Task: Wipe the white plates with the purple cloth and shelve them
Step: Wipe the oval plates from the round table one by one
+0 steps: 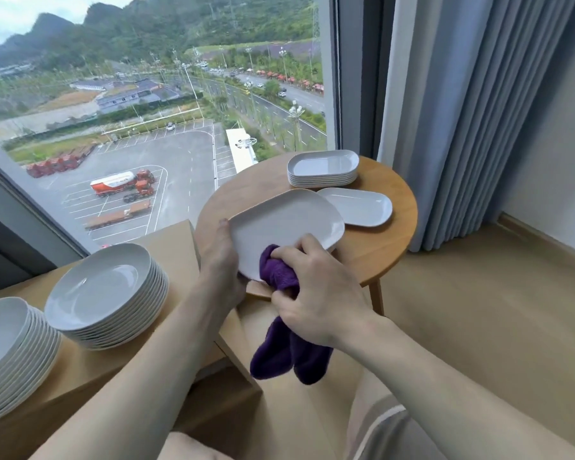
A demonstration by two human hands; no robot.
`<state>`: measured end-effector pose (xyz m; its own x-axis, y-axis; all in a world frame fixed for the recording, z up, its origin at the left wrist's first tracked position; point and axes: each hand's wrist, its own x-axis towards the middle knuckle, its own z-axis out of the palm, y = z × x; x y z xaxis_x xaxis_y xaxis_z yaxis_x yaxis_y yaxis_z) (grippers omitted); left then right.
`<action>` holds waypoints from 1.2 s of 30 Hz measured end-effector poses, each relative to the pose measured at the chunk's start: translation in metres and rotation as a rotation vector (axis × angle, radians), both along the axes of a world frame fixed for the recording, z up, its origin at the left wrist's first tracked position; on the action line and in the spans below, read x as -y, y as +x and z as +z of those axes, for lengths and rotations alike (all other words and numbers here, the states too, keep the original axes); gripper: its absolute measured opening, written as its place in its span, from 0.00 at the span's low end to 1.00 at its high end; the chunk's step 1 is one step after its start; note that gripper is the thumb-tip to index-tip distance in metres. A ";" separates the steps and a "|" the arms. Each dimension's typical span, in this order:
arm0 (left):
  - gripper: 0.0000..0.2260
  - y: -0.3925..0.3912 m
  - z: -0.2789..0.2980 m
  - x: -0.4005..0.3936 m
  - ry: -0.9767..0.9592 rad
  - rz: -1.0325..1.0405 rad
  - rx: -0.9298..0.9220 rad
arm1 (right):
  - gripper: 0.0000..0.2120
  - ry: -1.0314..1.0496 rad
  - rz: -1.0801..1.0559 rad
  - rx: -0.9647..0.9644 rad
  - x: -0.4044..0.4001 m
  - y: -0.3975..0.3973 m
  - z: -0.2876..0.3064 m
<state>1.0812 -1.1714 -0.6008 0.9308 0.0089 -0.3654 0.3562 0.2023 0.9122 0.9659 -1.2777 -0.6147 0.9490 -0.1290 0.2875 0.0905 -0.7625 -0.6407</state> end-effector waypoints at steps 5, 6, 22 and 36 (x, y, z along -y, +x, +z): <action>0.16 0.053 -0.008 0.007 0.202 0.040 0.010 | 0.17 0.058 -0.183 -0.011 0.049 0.015 -0.007; 0.17 0.062 -0.013 0.007 0.228 0.034 0.010 | 0.16 0.066 -0.221 -0.027 0.058 0.017 -0.011; 0.34 0.098 -0.063 0.001 1.103 -0.360 0.319 | 0.13 0.132 -0.403 -0.211 0.106 0.017 -0.046; 0.10 0.113 -0.012 0.143 1.298 -0.645 0.567 | 0.14 0.253 -0.598 -0.127 0.150 0.015 -0.041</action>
<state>1.1944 -1.3149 -0.6130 0.9101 -0.4128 -0.0368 -0.3703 -0.8498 0.3751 0.9805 -1.4274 -0.6561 0.7175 -0.6931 0.0701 -0.3898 -0.4828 -0.7842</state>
